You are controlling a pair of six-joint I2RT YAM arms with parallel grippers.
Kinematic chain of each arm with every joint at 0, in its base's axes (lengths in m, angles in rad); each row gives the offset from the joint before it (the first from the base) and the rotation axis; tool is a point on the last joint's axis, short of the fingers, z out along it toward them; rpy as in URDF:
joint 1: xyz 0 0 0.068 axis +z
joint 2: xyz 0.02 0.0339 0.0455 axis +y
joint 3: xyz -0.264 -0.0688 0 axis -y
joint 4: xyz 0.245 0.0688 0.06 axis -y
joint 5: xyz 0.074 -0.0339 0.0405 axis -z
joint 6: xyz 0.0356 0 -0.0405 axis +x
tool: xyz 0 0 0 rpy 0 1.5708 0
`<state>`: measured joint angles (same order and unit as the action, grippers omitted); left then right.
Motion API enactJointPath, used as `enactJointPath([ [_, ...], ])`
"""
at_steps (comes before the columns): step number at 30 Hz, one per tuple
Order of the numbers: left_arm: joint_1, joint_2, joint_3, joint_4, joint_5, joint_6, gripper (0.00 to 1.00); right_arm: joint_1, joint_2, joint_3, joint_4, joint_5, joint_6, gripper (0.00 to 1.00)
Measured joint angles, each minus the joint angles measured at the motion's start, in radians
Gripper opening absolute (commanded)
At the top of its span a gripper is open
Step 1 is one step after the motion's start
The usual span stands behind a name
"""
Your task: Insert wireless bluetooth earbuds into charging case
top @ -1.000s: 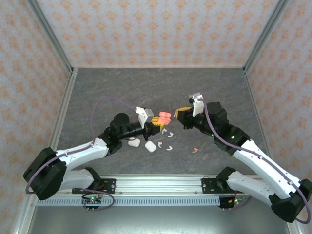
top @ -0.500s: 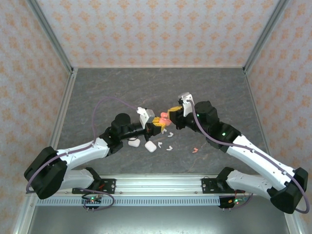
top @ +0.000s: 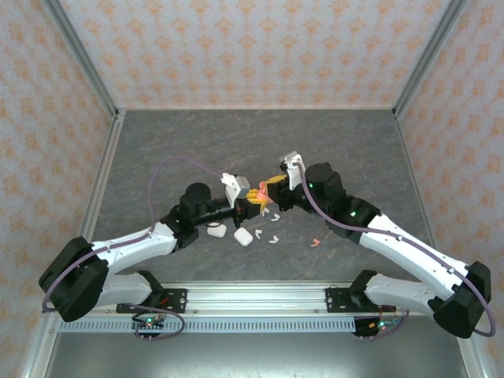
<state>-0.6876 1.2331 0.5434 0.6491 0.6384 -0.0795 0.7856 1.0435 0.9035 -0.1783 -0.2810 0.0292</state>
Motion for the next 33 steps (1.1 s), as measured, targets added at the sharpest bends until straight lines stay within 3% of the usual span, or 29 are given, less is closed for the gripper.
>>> enactJointPath([
  [18,0.0,-0.007,0.0,-0.001,-0.001,0.0,0.0,0.0,0.015,0.0,-0.001,-0.075,0.022,0.16],
  [24,0.0,-0.012,0.0,-0.001,-0.001,0.0,0.0,0.0,0.015,0.0,-0.001,-0.087,0.042,0.22],
  [33,0.0,-0.031,0.0,0.0,-0.002,0.001,0.0,0.001,0.015,0.059,-0.026,-0.085,0.065,0.43],
])
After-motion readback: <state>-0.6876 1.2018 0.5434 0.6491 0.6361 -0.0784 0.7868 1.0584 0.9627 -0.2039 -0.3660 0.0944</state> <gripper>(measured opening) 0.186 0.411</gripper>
